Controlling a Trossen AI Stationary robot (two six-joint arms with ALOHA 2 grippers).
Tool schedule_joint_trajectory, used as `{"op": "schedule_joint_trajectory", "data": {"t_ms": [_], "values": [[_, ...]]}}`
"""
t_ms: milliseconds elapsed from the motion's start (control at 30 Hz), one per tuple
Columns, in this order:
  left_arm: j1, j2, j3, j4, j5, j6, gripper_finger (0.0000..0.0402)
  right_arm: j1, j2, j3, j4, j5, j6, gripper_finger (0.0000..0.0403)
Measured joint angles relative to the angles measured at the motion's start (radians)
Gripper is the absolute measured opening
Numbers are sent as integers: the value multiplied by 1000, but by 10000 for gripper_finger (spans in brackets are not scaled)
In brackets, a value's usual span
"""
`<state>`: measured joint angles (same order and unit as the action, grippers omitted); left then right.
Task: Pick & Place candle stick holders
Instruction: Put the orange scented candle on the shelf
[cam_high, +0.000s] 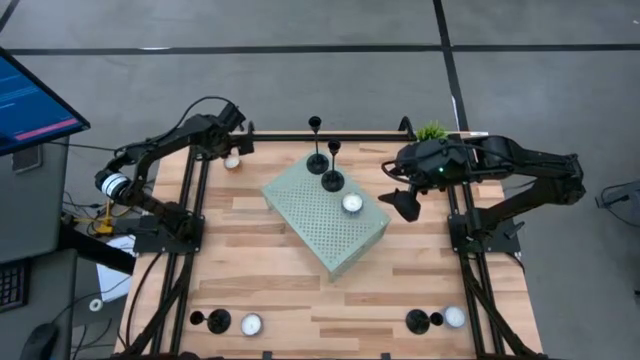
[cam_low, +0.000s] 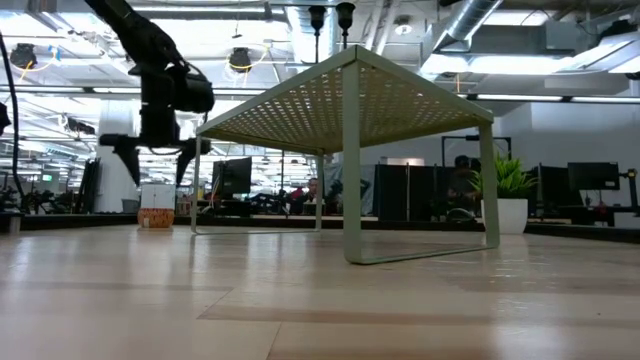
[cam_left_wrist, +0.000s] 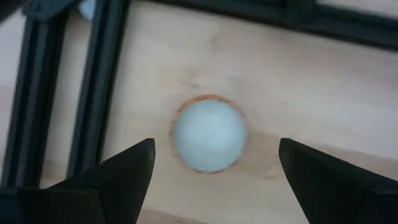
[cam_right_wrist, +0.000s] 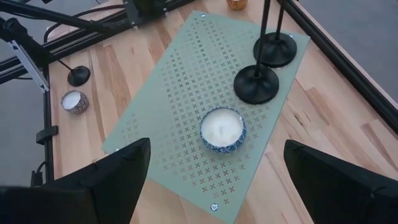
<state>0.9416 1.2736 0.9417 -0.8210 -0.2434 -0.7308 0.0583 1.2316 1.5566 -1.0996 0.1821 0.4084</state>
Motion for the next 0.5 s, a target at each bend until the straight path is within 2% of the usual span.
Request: {"op": "schedule_joint_trajectory", "data": {"t_ms": [267,500], "values": [[7,-1,-94,139,-5,-20,342,8,0,0,-1,0,-7,358],[8,-1,-98,167,-14,-18,342,-11,0,0,-1,1,-18,358]]}}
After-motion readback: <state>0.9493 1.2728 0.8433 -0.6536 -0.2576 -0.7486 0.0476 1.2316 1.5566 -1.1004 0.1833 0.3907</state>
